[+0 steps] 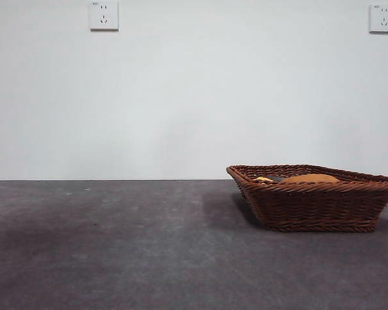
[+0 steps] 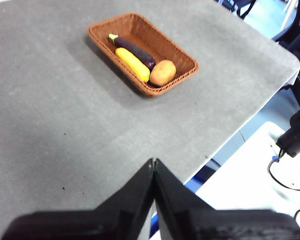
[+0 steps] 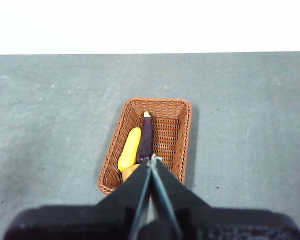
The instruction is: Help me put the vegetables on the table into the basket
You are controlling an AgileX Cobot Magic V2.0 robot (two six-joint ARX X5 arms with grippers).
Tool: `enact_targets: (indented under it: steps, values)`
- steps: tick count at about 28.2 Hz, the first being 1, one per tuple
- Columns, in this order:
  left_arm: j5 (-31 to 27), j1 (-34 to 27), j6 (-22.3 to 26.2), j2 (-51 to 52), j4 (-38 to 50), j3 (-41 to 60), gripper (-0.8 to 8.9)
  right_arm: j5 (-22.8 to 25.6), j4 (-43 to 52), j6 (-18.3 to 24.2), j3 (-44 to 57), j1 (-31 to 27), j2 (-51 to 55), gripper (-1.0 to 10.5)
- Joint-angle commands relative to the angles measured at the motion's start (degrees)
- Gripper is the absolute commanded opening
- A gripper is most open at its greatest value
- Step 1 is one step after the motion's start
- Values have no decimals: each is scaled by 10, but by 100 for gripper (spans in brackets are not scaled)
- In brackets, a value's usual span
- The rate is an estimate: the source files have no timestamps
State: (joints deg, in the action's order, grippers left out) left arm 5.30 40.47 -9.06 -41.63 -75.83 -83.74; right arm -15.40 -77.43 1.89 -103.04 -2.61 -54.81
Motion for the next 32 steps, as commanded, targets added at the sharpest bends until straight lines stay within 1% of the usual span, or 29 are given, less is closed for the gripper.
enact_targets:
  steps: [1,8,9,10,12,14,16,17,18,20,22,23,24,25,27,28,30,32]
  values:
    - [0,1,5,-15,2,4,-3,0,5,-2,5,0,-7,1]
    - [0,0,5,-68,2,5,-3,1,7,-2,5,0,-60,0]
    - [-1,-2,13,-72,2,5,-3,1,7,-2,5,0,-68,1]
    - [-14,-8,61,-75,3,5,-3,1,7,-2,5,0,-76,0]
    - [-40,-26,142,-78,10,12,-3,0,9,-2,5,0,-99,0]
    - [-44,-48,175,-71,57,36,-3,1,9,-2,5,0,-119,0]
    - [-20,-80,198,-52,150,91,-3,3,9,-2,5,0,-143,0]
    - [-6,-101,210,-34,215,136,-3,8,10,-2,5,0,-156,0]
    - [1,-126,218,-9,298,198,-3,14,11,-2,5,0,-172,0]
    - [1,-178,212,47,501,356,-3,24,11,-2,5,0,-208,0]
    - [1,-220,177,105,684,515,-3,24,11,-2,5,0,-242,0]
    - [0,-237,151,140,746,584,-3,24,11,-2,5,0,-258,0]
    - [-11,-252,131,177,785,642,-3,24,11,-2,5,0,-272,0]
    - [-31,-266,120,212,803,690,-3,24,12,-2,5,0,-286,0]
    - [-84,-288,111,272,805,758,-3,24,12,-2,5,0,-313,0]
    - [-95,-297,105,295,801,779,-3,24,12,-2,5,0,-323,0]
    - [-96,-316,95,327,779,796,-3,24,12,-2,5,0,-341,0]
    - [-96,-338,94,342,751,796,-3,24,14,-2,5,0,-352,0]
